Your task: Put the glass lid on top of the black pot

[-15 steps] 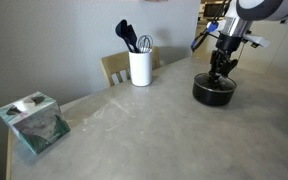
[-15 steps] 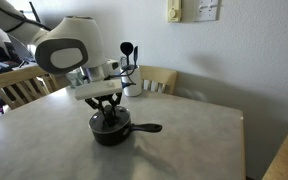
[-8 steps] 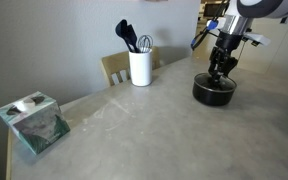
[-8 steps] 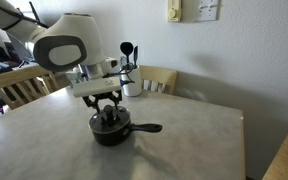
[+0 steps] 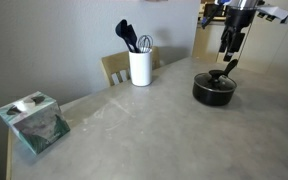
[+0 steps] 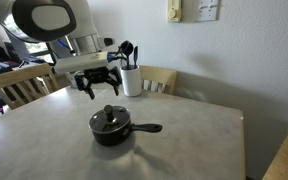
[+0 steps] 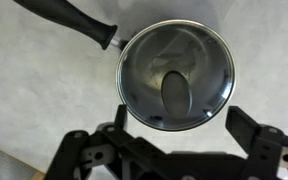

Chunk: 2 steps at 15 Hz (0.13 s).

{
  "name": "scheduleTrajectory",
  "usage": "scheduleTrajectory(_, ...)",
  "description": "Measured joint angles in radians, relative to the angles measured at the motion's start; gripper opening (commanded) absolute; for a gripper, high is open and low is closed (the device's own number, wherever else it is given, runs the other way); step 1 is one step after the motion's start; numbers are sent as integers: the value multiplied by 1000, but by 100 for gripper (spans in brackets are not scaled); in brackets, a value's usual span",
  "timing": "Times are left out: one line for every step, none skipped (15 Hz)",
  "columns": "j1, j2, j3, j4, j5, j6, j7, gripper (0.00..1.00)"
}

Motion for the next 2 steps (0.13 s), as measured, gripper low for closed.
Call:
scheduleTrajectory(0, -13, -1, 2, 4, -31, 25, 100)
scheduleTrajectory(0, -24, -2, 3, 7, -51, 37, 100)
